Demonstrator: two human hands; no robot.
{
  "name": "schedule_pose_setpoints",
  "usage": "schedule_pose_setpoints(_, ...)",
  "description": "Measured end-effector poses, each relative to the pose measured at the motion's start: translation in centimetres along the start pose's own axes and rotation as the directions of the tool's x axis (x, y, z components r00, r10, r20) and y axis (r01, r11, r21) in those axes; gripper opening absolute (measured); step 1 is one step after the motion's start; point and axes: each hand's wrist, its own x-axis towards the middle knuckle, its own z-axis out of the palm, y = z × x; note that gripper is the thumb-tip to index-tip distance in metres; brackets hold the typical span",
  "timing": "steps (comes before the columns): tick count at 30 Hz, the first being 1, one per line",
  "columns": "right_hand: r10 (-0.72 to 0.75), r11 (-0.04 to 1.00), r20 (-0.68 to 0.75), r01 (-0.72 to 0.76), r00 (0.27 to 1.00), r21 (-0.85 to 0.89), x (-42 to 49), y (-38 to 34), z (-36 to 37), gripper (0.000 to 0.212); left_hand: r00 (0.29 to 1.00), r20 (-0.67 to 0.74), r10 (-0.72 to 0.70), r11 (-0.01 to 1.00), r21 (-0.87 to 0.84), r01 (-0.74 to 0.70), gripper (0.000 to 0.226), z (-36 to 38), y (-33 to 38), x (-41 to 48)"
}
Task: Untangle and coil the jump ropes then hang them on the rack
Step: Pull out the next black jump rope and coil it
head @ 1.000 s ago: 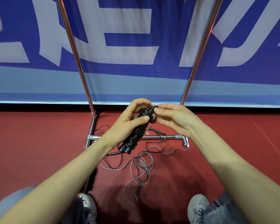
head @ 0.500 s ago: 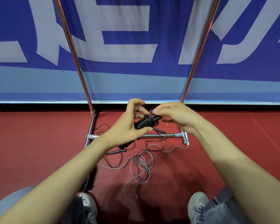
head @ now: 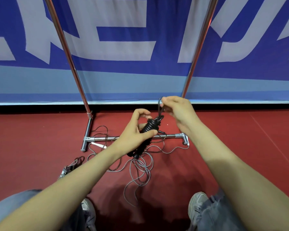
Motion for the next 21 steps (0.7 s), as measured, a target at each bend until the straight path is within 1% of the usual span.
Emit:
schedule_pose_setpoints(1,-0.091,0.983,0.063,0.100,0.994,-0.157,-0.4,0.2,0.2,0.014,1.000,0.024,-0.005,0.999,0.042,0.004,0.063,-0.2,-0.1,-0.1)
schedule_pose_setpoints(2,-0.138,0.957,0.139,0.168,0.981,-0.237,-0.8,0.3,0.5,0.014,0.999,0.045,-0.016,0.999,0.052,0.013,0.066,-0.5,-0.1,-0.1)
schedule_pose_setpoints(3,-0.162,0.939,0.201,0.213,0.966,-0.269,-1.2,0.3,0.8,0.014,0.998,0.052,-0.035,0.999,0.020,0.034,0.061,-0.6,0.1,-0.1)
schedule_pose_setpoints(4,-0.180,0.929,0.236,0.244,0.955,-0.279,-1.6,0.2,1.0,0.015,0.998,0.034,-0.056,0.998,-0.035,0.057,0.051,-0.6,0.3,0.0)
schedule_pose_setpoints(5,-0.197,0.923,0.244,0.264,0.950,-0.281,-1.9,0.1,1.2,0.015,0.997,-0.010,-0.074,0.994,-0.083,0.073,0.038,-0.6,0.4,0.1)
schedule_pose_setpoints(7,-0.225,0.913,0.212,0.281,0.951,-0.294,-2.2,-0.2,1.5,0.014,0.989,-0.109,-0.104,0.990,-0.107,0.093,0.016,-0.3,0.5,0.5)
schedule_pose_setpoints(8,-0.227,0.910,0.194,0.279,0.954,-0.306,-2.3,-0.4,1.6,0.014,0.984,-0.129,-0.120,0.988,-0.112,0.106,0.011,-0.2,0.4,0.6)
schedule_pose_setpoints(9,-0.227,0.909,0.181,0.275,0.957,-0.313,-2.3,-0.4,1.5,0.014,0.981,-0.137,-0.138,0.985,-0.127,0.121,0.011,-0.1,0.5,0.7)
schedule_pose_setpoints(11,-0.225,0.914,0.163,0.266,0.961,-0.306,-2.3,-0.2,1.5,0.016,0.977,-0.166,-0.134,0.986,-0.125,0.114,0.025,-0.1,0.7,1.0)
schedule_pose_setpoints(13,-0.222,0.929,0.141,0.254,0.965,-0.270,-2.5,-0.1,1.7,0.016,0.980,-0.186,-0.067,0.996,-0.070,0.055,0.046,-0.4,1.0,1.2)
schedule_pose_setpoints(15,-0.218,0.950,0.101,0.235,0.971,-0.205,-2.5,-0.2,2.0,0.013,0.985,-0.171,-0.010,1.000,0.006,0.011,0.060,-0.9,1.1,1.5)
schedule_pose_setpoints(16,-0.223,0.956,0.079,0.233,0.972,-0.180,-2.5,-0.2,2.1,0.012,0.986,-0.168,0.000,0.999,0.043,0.007,0.064,-1.0,1.0,1.7)
schedule_pose_setpoints(18,-0.239,0.956,0.047,0.243,0.970,-0.163,-2.6,0.1,2.3,0.012,0.983,-0.181,-0.018,0.998,0.062,0.029,0.068,-1.2,0.8,1.8)
schedule_pose_setpoints(21,-0.269,0.955,0.036,0.272,0.962,-0.122,-3.0,0.5,2.8,0.009,0.979,-0.194,-0.055,0.995,0.076,0.071,0.064,-1.5,0.5,2.0)
